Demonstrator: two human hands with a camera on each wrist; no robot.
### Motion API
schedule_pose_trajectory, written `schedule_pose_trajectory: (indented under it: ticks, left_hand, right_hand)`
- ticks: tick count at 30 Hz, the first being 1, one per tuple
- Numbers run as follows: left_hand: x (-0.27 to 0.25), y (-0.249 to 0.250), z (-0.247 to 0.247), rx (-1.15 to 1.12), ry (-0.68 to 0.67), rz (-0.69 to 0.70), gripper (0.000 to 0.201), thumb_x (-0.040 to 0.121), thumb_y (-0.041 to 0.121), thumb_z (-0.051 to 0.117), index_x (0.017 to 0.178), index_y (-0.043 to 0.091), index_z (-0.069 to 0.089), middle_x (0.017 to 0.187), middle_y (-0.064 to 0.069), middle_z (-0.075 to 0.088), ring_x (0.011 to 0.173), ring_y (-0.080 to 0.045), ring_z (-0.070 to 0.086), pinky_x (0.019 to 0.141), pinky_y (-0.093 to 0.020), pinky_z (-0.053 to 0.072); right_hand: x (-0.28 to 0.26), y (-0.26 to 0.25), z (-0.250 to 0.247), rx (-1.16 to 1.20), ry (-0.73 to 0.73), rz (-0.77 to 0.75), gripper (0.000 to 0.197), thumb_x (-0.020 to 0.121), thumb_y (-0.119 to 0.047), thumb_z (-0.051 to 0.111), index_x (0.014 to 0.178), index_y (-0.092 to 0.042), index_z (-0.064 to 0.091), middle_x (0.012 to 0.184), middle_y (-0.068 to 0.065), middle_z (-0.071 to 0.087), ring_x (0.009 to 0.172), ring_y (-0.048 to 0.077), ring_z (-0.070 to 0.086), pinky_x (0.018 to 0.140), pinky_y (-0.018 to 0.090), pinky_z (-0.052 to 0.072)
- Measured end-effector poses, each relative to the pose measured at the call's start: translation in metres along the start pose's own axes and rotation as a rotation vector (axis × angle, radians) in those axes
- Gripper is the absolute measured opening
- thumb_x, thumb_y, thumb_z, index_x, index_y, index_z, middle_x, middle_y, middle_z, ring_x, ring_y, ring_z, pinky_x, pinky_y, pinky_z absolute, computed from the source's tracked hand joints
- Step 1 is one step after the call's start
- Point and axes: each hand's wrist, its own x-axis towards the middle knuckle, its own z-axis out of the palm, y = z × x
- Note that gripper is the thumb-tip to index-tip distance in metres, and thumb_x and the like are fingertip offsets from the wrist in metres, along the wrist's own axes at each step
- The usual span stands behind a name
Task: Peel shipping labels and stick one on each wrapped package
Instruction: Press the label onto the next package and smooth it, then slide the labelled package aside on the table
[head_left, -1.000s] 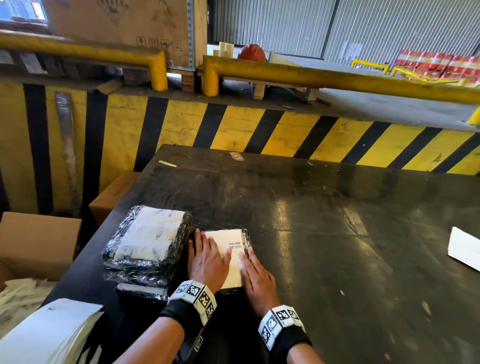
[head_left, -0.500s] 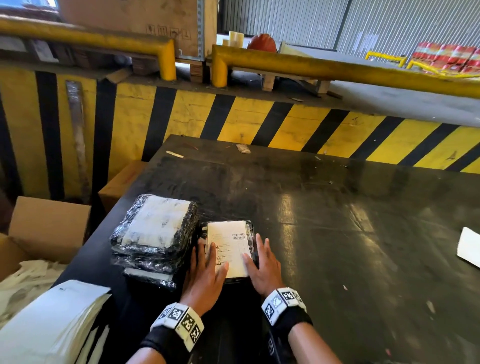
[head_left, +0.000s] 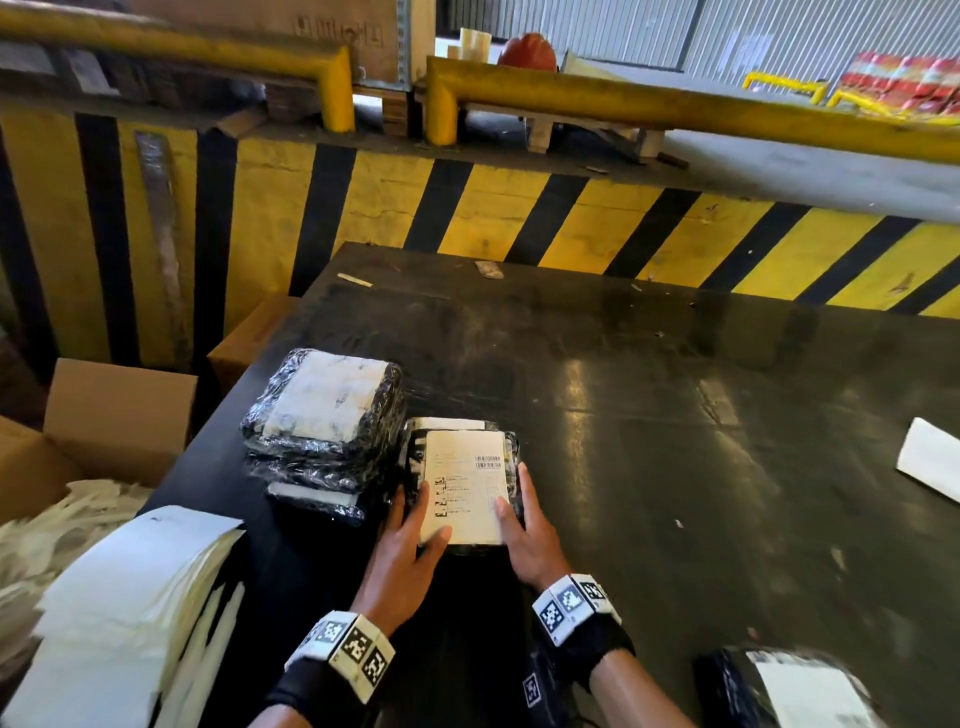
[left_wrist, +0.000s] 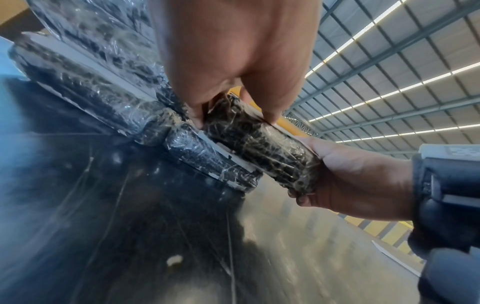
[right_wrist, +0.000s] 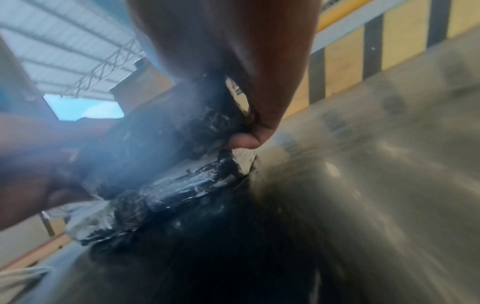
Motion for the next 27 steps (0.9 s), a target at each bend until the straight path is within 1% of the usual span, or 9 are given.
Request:
schedule_pose_trajectory:
  ticks: [2, 6, 10, 12, 15, 17, 22, 25, 27]
  left_hand:
    - [-0.015, 0.002, 0.000, -0.014, -0.003, 0.023, 0.071, 0.097, 0.021, 0.050, 0.150, 0.021, 0.003, 0.156, -0.002, 0.017, 0.135, -0.003, 0.017, 0.105, -0.014, 0.019]
    - [-0.047, -0.010, -0.002, -0.010, 0.005, 0.025, 0.065, 0.093, 0.038, 0.049, 0.150, 0.032, 0.018, 0.156, -0.004, 0.024, 0.141, -0.020, 0.029, 0.112, -0.046, 0.035]
    - [-0.083, -0.014, 0.000, -0.218, -0.003, -0.072, 0.071, 0.089, 0.067, 0.031, 0.147, 0.028, 0.027, 0.153, 0.006, 0.031, 0.140, -0.007, 0.028, 0.117, -0.036, 0.025]
    - [-0.099, -0.011, 0.005, -0.265, -0.009, -0.113, 0.069, 0.089, 0.065, 0.024, 0.145, 0.026, 0.033, 0.151, 0.008, 0.035, 0.138, -0.003, 0.029, 0.116, -0.027, 0.020]
    - [-0.116, -0.017, 0.027, 0.004, -0.101, -0.172, 0.050, 0.100, 0.043, 0.029, 0.144, 0.020, 0.038, 0.154, 0.000, 0.031, 0.143, -0.011, 0.024, 0.118, -0.029, 0.017]
    - [-0.124, -0.016, 0.044, 0.238, -0.230, -0.182, 0.050, 0.101, 0.043, 0.029, 0.146, 0.022, 0.035, 0.158, -0.001, 0.023, 0.147, -0.014, 0.014, 0.120, -0.033, 0.011]
    - [-0.139, 0.008, 0.089, 0.462, -0.379, -0.087, 0.056, 0.100, 0.049, 0.026, 0.149, 0.023, 0.026, 0.161, 0.001, 0.007, 0.148, -0.014, -0.002, 0.119, -0.035, 0.000]
    - [-0.142, 0.029, 0.119, 0.541, -0.431, -0.046, 0.060, 0.099, 0.052, 0.025, 0.151, 0.022, 0.021, 0.161, -0.002, 0.001, 0.148, -0.017, -0.006, 0.119, -0.038, -0.003]
    - [-0.142, 0.045, 0.144, 0.586, -0.466, -0.038, 0.073, 0.091, 0.064, 0.014, 0.151, 0.022, 0.017, 0.161, -0.004, -0.002, 0.148, -0.019, -0.008, 0.118, -0.041, -0.004]
  right_hand:
    - [-0.018, 0.003, 0.001, 0.077, 0.011, 0.007, 0.062, 0.098, -0.038, 0.041, 0.149, -0.034, 0.006, 0.146, 0.001, 0.042, 0.119, 0.013, 0.050, 0.101, 0.025, 0.037]
    - [-0.059, 0.008, 0.003, 0.202, 0.080, 0.026, 0.059, 0.098, -0.030, 0.045, 0.149, -0.030, 0.015, 0.146, 0.001, 0.041, 0.119, 0.009, 0.048, 0.098, 0.022, 0.040]
    - [-0.101, 0.019, -0.003, 0.241, 0.115, 0.078, 0.055, 0.099, -0.027, 0.044, 0.148, -0.026, 0.021, 0.143, 0.003, 0.043, 0.115, 0.010, 0.050, 0.075, 0.006, 0.045]
    - [-0.124, 0.024, -0.012, 0.240, 0.167, 0.073, 0.054, 0.098, -0.030, 0.046, 0.147, -0.027, 0.024, 0.143, 0.001, 0.043, 0.119, 0.011, 0.049, 0.085, 0.010, 0.044]
    - [-0.157, 0.038, -0.032, 0.246, 0.249, 0.075, 0.053, 0.096, -0.032, 0.049, 0.145, -0.030, 0.030, 0.143, -0.003, 0.045, 0.124, 0.010, 0.047, 0.104, 0.026, 0.037]
    - [-0.177, 0.043, -0.050, 0.261, 0.290, 0.067, 0.052, 0.096, -0.032, 0.049, 0.144, -0.031, 0.031, 0.145, -0.003, 0.043, 0.128, 0.010, 0.045, 0.111, 0.033, 0.034]
    - [-0.219, 0.061, -0.108, 0.261, 0.359, 0.070, 0.050, 0.098, -0.028, 0.046, 0.145, -0.028, 0.032, 0.138, -0.012, 0.040, 0.123, 0.002, 0.041, 0.095, 0.017, 0.032]
    - [-0.236, 0.079, -0.146, 0.266, 0.398, 0.090, 0.048, 0.098, -0.029, 0.046, 0.144, -0.031, 0.033, 0.135, -0.012, 0.043, 0.119, 0.003, 0.044, 0.085, 0.007, 0.038]
    - [-0.245, 0.097, -0.175, 0.263, 0.420, 0.094, 0.045, 0.097, -0.034, 0.048, 0.140, -0.039, 0.036, 0.138, -0.014, 0.042, 0.122, 0.004, 0.045, 0.096, 0.016, 0.041]
